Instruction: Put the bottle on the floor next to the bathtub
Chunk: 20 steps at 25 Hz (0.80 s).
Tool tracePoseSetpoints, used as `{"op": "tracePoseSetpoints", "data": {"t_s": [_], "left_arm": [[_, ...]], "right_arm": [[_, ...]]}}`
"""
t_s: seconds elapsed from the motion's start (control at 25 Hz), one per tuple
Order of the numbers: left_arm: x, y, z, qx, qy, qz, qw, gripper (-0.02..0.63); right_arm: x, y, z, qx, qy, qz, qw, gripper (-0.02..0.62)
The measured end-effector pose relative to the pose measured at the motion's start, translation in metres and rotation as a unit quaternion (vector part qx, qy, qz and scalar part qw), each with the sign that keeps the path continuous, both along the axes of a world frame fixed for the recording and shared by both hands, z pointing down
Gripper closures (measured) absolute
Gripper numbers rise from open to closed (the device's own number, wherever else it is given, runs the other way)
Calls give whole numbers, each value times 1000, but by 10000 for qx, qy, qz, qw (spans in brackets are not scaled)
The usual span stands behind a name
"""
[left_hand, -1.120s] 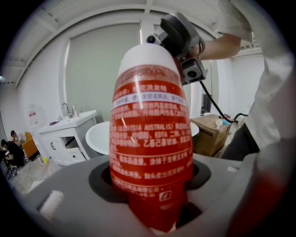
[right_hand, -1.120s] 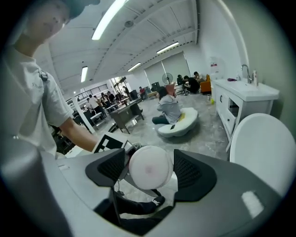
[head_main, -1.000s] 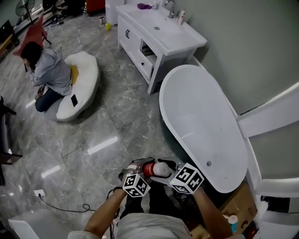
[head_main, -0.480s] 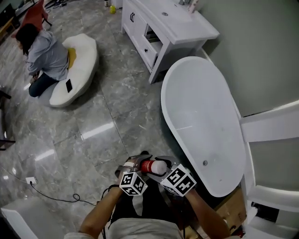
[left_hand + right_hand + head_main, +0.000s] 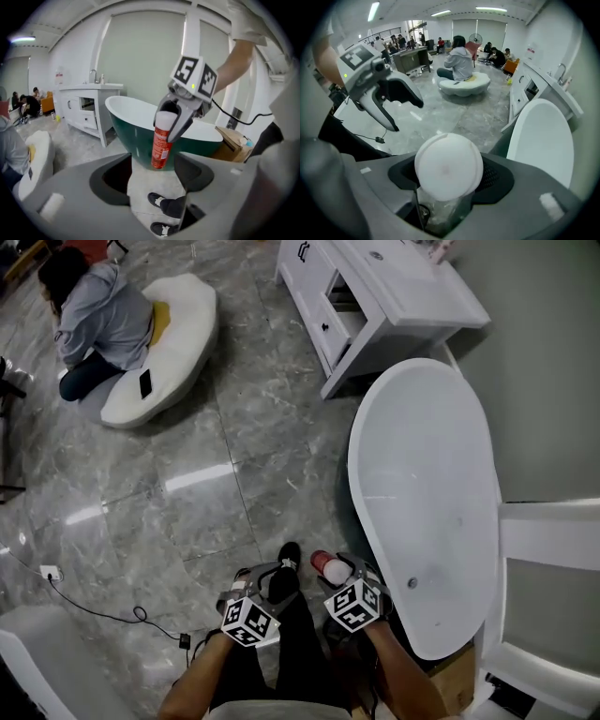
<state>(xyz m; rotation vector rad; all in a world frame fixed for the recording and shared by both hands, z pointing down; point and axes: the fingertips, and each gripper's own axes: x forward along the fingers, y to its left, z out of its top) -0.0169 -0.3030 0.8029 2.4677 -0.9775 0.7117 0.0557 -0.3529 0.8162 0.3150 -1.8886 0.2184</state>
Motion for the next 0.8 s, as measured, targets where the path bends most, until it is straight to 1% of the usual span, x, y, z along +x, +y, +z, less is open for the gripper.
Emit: {"op": "tracePoseSetpoints", "data": {"t_s": [0.04,0.12,0.24,0.32,0.4,0.52,0.56,0.64,0.8], "left_arm": [[-4,-4,4,-49,67,-162,9998,272],[-12,-14,12,-128,264,-524,9982,272],[-20,-32,29,-202,503,-1016,9934,272],[-22,-42,42,-232,531,-1172,9914,272],[-20,-46,57,-294,523,-1220,9907,273],[-13,-51,85,-437,571,-1314,9887,273],[-10,-52,94,-483,606,-1356,9877,273],[-5,-54,110,-539,658,-1397,9865,273],[-1,-65,142,-536,676,-1358,9870,275]], "right_arm": [[6,-7,16,-18,32,168,9999,304],[18,-21,51,-117,22,681,9976,304],[36,-44,106,-275,-22,1534,9878,304],[42,-60,133,-295,-46,1943,9805,304],[45,-72,155,-313,-25,2299,9727,304],[50,-84,193,-423,-2,2912,9557,304],[52,-85,206,-459,13,3060,9509,304],[52,-88,231,-488,61,3204,9460,304],[51,-91,283,-541,223,3193,9459,304]]}}
